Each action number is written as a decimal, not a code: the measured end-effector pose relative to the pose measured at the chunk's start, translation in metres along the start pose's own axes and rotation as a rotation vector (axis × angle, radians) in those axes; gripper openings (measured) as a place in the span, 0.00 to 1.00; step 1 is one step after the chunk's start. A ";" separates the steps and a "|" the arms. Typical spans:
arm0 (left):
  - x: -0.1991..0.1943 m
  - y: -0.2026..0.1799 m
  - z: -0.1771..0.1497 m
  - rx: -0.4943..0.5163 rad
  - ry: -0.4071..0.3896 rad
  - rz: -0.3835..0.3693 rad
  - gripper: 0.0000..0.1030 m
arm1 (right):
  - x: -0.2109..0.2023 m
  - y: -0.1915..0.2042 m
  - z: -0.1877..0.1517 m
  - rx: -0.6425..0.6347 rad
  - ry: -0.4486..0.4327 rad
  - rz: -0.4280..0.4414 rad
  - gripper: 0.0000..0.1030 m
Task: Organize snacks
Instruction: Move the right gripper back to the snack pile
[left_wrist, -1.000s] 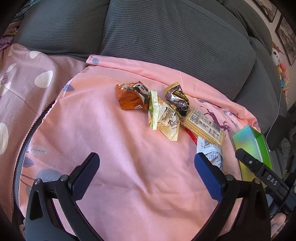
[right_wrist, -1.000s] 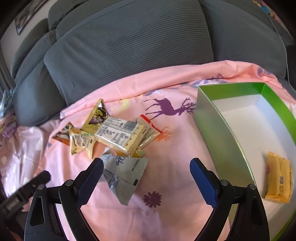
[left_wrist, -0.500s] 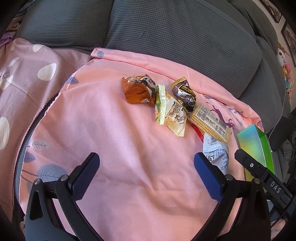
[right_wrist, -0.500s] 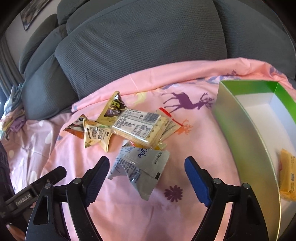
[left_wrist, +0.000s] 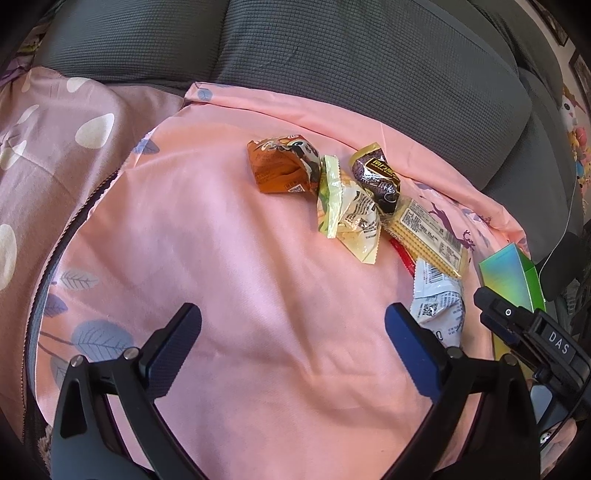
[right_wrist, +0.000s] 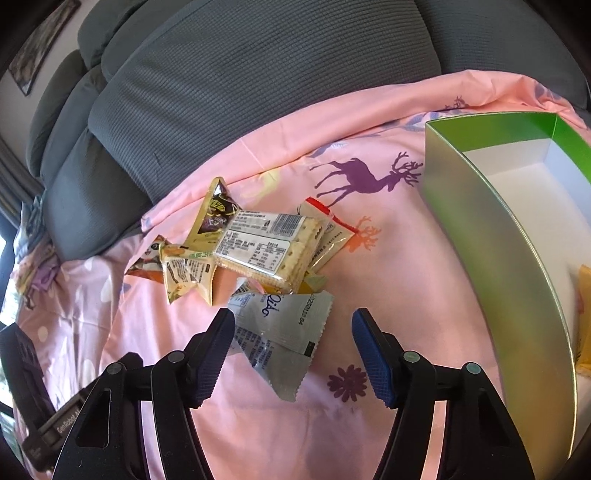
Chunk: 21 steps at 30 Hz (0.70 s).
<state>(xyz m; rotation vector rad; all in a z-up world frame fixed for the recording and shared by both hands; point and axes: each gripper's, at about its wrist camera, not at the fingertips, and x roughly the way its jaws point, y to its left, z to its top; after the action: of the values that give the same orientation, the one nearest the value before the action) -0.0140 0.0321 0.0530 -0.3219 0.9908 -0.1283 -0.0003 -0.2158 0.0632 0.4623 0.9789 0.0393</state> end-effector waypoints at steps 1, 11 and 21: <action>0.000 0.000 0.000 -0.001 0.002 0.001 0.95 | 0.001 0.000 0.001 -0.006 0.006 -0.004 0.66; 0.007 -0.001 0.000 0.004 0.036 0.003 0.92 | 0.027 0.009 0.009 -0.005 0.083 0.045 0.66; 0.010 0.001 0.000 -0.006 0.053 0.012 0.92 | 0.012 0.020 0.009 -0.037 0.038 -0.036 0.70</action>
<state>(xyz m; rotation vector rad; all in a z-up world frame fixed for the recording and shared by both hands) -0.0081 0.0309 0.0446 -0.3199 1.0460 -0.1238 0.0169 -0.1978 0.0662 0.4109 1.0216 0.0343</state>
